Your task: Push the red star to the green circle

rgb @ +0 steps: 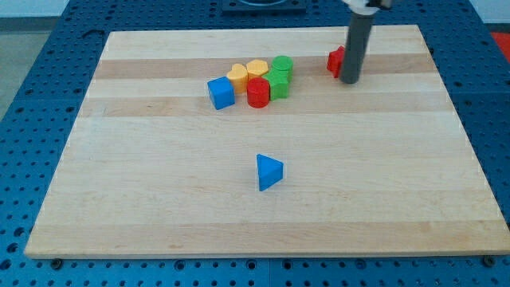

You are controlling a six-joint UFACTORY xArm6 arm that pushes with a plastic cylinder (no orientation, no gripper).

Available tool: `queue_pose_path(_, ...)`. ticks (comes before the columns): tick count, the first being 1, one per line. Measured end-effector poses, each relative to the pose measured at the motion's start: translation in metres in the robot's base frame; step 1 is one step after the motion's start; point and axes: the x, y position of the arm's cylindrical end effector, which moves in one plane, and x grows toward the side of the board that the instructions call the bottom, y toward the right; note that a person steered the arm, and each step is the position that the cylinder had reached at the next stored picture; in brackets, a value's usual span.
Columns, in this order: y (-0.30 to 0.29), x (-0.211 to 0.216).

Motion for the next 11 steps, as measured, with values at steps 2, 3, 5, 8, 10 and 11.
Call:
queue_pose_path(2,0.038,-0.012)
queue_pose_path(3,0.019,-0.041)
queue_pose_path(5,-0.044,-0.074)
queue_pose_path(8,0.012,-0.034)
queue_pose_path(10,-0.071,-0.055)
queue_pose_path(11,-0.117,-0.075)
